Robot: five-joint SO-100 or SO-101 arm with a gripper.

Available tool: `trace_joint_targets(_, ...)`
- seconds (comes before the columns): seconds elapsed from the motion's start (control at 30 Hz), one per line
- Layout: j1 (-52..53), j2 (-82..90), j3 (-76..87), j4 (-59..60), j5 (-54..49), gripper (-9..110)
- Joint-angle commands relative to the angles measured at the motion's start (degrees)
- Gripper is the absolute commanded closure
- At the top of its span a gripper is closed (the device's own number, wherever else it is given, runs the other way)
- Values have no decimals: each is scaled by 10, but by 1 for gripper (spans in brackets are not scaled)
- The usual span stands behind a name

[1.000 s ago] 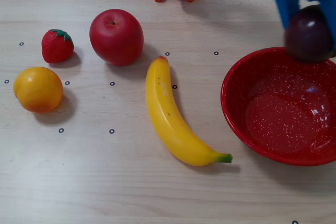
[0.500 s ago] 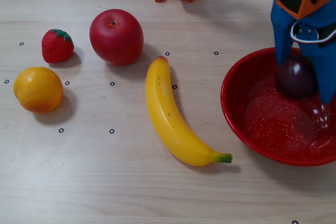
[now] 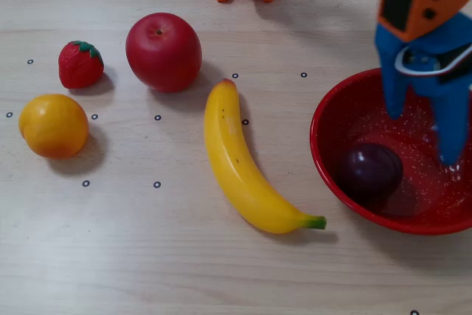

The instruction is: Put the plum in the red bowl.

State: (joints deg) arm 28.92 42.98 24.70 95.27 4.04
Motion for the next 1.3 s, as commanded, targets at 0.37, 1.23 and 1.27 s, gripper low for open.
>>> trace_joint_targets(0.37,-106,280,25,-15,-37,101)
trace_joint_targets(1.23,-286,1036,1001,-271,30,101)
trace_joint_targets(1.27,-291,1065,1038,-276,28,101)
